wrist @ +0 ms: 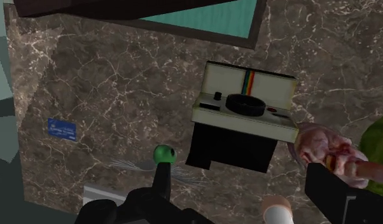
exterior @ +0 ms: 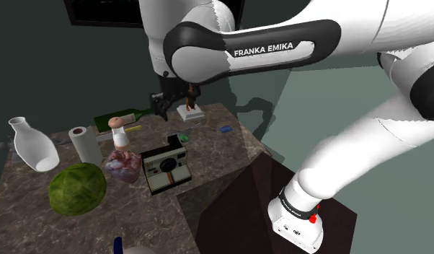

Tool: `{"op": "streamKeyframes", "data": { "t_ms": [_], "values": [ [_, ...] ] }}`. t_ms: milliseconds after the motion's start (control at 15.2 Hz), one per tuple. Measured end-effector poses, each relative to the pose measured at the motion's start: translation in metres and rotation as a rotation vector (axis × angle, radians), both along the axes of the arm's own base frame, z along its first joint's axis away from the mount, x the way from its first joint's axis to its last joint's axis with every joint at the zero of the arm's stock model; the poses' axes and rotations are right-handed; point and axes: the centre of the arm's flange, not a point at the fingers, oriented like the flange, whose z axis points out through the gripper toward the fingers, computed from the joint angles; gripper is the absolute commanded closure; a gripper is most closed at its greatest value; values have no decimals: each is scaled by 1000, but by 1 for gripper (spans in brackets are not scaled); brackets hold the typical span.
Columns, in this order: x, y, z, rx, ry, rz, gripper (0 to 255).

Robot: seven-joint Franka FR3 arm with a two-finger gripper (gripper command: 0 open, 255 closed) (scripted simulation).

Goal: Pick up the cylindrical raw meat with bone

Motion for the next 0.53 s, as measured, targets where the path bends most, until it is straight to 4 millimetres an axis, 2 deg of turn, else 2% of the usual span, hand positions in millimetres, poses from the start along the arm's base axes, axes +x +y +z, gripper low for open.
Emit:
{"op": "streamKeyframes", "data": {
  "t_ms": [528],
  "values": [
    [52,90,-58,-63,33,-83,0]
  ]
}}
